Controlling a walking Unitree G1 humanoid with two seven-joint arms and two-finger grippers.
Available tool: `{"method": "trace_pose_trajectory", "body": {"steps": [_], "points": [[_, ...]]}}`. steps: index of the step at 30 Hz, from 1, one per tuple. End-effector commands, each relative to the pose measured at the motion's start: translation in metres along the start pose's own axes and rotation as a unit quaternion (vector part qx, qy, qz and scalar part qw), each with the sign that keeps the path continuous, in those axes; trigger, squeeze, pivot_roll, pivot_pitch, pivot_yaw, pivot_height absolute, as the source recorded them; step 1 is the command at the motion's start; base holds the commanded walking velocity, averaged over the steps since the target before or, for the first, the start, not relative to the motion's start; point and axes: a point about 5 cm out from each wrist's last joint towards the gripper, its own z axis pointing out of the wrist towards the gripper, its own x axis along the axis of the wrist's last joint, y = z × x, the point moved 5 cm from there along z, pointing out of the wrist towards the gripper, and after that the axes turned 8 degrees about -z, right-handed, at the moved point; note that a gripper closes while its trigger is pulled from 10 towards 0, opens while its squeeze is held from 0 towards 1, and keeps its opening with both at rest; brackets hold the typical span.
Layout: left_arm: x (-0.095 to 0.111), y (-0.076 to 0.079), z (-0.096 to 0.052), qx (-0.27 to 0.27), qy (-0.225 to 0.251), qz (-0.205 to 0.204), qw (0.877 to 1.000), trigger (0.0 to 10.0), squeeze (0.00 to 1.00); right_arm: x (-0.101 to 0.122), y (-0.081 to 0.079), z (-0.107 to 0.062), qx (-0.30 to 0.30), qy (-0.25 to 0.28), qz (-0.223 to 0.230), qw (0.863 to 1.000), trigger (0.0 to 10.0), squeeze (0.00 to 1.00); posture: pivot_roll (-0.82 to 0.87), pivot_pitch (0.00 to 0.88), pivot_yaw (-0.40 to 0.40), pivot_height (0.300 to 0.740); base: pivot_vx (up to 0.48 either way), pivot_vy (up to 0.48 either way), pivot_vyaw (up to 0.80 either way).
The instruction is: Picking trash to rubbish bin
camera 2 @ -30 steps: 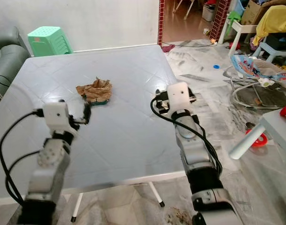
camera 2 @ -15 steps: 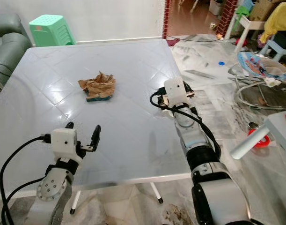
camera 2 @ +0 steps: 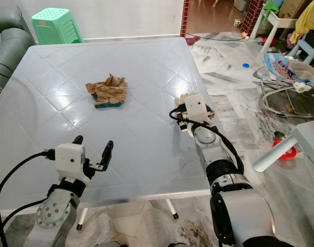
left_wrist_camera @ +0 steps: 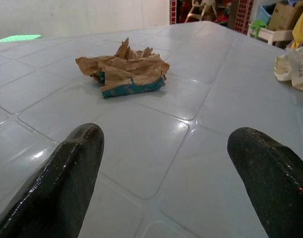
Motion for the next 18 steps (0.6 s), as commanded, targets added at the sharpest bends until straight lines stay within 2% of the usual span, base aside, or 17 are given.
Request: {"method": "trace_pose_trajectory", "body": {"steps": [1, 10, 18], "points": [[0.004, 0.0, -0.001, -0.003, 0.001, 0.006, 1.0, 10.0, 0.0, 0.008, -0.004, 0.002, 0.013, 0.012, 0.024, 1.0, 0.0, 0.0, 0.16, 0.107, -0.023, 0.74, 0.0, 0.0, 0.0], [0.005, 0.003, 0.005, -0.008, 0.002, 0.003, 1.0, 10.0, 0.0, 0.018, -0.026, 0.0, 0.077, 0.048, 0.062, 0.994, 0.0, 0.0, 0.15, 0.085, -0.018, 0.74, 0.0, 0.0, 0.0], [0.005, 0.005, 0.01, -0.013, 0.003, 0.0, 1.0, 10.0, 0.0, 0.018, -0.027, -0.001, 0.092, 0.055, 0.071, 0.992, 0.0, 0.0, 0.14, 0.076, -0.016, 0.74, 0.0, 0.0, 0.0]]}}
